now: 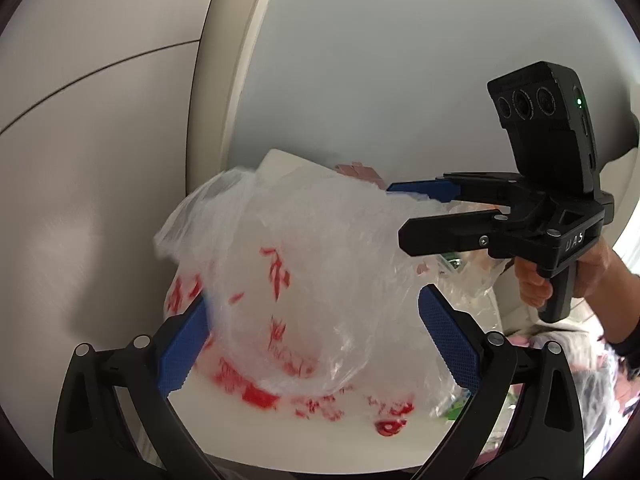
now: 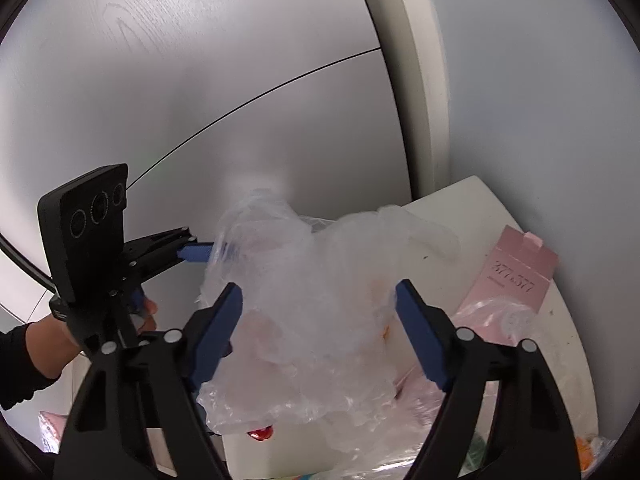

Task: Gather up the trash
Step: 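Close the right gripper on the white plastic bag with red print, then carry the held plastic bag with the right gripper over the trash bin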

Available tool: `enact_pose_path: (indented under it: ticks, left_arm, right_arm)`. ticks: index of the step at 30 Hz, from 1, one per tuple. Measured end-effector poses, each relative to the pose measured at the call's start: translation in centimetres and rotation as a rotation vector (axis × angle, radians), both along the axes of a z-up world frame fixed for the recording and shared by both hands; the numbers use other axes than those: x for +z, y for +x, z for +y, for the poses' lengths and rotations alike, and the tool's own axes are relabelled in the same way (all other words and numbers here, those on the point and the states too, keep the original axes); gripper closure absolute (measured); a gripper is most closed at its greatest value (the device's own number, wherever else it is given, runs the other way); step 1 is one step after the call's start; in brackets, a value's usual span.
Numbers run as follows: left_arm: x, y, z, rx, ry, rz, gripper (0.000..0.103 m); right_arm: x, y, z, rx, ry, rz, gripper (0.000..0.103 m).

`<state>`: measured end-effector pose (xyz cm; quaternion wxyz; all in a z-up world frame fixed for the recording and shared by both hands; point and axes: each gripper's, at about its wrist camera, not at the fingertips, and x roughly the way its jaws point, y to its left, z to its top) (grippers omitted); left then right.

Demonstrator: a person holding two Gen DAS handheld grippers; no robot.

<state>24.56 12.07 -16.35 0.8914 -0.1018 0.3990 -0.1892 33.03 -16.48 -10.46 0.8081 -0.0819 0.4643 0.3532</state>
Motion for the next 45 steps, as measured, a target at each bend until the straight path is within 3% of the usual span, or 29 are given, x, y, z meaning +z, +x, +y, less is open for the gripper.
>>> enact_pose_path:
  ticks: [2, 3, 5, 9, 11, 14, 20, 36, 45]
  left_arm:
    - [0.0, 0.2, 0.1, -0.008, 0.002, -0.007, 0.019]
    - [-0.1, 0.3, 0.0, -0.01, 0.004, -0.005, 0.024]
    - [-0.1, 0.3, -0.2, -0.012, 0.022, -0.002, 0.04]
    - [0.0, 0.2, -0.6, -0.021, 0.027, -0.008, 0.06]
    - [0.2, 0.2, -0.6, -0.025, 0.027, -0.015, 0.078]
    - [0.4, 0.1, -1.0, -0.032, 0.033, -0.025, 0.094]
    - [1.9, -0.8, -1.3, -0.034, 0.038, -0.051, 0.097]
    - [11.6, -8.6, -1.8, 0.009, 0.083, -0.185, 0.097]
    - [13.1, -15.3, -0.7, 0.075, 0.112, -0.197, 0.097]
  right_arm:
    - [0.1, -0.5, 0.2, 0.011, 0.0, 0.01, 0.049]
    - [0.2, -0.8, 0.2, 0.011, 0.003, 0.017, 0.052]
    - [0.2, -0.9, 0.3, 0.016, 0.003, 0.027, 0.067]
    - [0.5, -1.8, 0.7, 0.02, -0.026, 0.014, 0.079]
    - [0.5, -2.2, 0.8, 0.019, -0.04, 0.004, 0.088]
    - [0.7, -2.7, 0.9, 0.016, -0.05, -0.008, 0.094]
    - [1.5, -3.6, 0.5, 0.008, -0.023, -0.025, 0.094]
    - [10.3, -11.7, 2.2, 0.086, 0.028, -0.181, 0.094]
    - [9.7, -16.1, 5.2, 0.146, 0.028, -0.197, 0.094]
